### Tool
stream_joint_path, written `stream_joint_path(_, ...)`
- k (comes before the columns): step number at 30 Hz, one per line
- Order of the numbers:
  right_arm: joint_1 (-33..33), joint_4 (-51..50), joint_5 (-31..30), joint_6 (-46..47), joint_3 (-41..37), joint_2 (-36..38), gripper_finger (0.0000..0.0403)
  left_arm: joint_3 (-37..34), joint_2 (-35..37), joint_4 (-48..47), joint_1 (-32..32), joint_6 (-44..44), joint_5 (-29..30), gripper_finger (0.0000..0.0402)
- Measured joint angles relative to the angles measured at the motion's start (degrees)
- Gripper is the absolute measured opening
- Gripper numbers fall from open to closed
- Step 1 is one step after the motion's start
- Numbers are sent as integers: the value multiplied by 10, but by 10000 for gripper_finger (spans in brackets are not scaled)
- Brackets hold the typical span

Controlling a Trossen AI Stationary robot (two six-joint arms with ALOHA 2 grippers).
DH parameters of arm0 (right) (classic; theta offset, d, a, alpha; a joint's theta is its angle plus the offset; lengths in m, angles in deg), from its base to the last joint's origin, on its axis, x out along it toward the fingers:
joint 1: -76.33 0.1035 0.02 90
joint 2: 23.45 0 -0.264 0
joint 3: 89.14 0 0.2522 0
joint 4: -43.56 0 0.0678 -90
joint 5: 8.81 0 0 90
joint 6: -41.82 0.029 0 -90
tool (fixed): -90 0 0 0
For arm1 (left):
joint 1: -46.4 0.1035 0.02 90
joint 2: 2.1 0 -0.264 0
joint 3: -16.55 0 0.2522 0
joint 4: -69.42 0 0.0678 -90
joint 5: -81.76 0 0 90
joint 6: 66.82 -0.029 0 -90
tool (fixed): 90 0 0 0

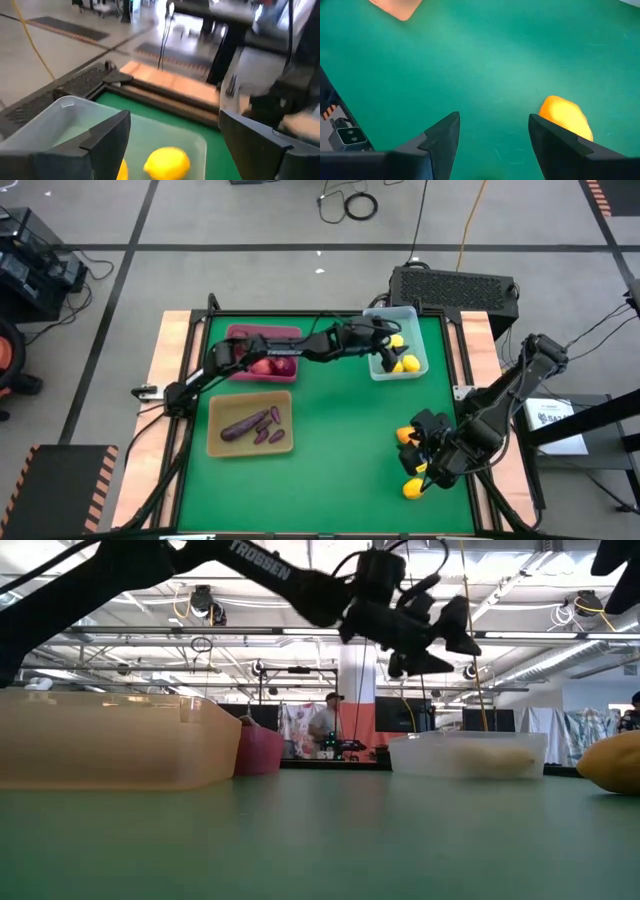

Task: Sort produce into baskets
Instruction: Put the lemon into the transparent bin

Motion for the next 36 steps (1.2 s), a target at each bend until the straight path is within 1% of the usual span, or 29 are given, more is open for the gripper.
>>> stream_joint_path(3,0,-4,0,-3,0,5,226,60,0,-116,-8,-37,0,310)
stream_joint_path(6,0,-15,0,-5,0,10,226,116,1,-249,-22,-38,-2,310)
stream_joint_path(9,0,-18,0,-6,0,12,226,156,1,-387,-38,-38,-3,310)
stream_joint_path(13,0,-19,0,-14,0,13,226,190,1,-534,-61,-36,-24,310)
stream_joint_path(15,0,-22,0,-20,0,13,226,199,1,-589,-78,-28,-31,310)
stream_joint_path(20,0,-28,0,-49,0,2,226,200,9,-683,-131,-22,-31,310)
stream_joint_path(22,-1,-29,2,-74,0,-10,226,201,17,-709,-154,-25,-12,310)
stream_joint_path(26,-13,-28,15,-120,0,-38,226,201,29,-789,-205,-38,59,310)
stream_joint_path(28,-22,-26,39,-146,0,-46,226,200,40,-836,-231,-39,99,310)
stream_joint_path(29,-27,-25,54,-157,0,-48,226,200,49,-844,-242,-39,120,310)
stream_joint_path(32,-44,-23,100,-187,0,-55,230,196,87,-889,-277,-26,189,310)
stream_joint_path(34,-56,-23,124,-213,0,-57,241,177,122,-910,-293,-9,228,310)
stream_joint_path(36,-74,-22,142,-239,0,-60,257,151,162,-938,-302,8,252,310)
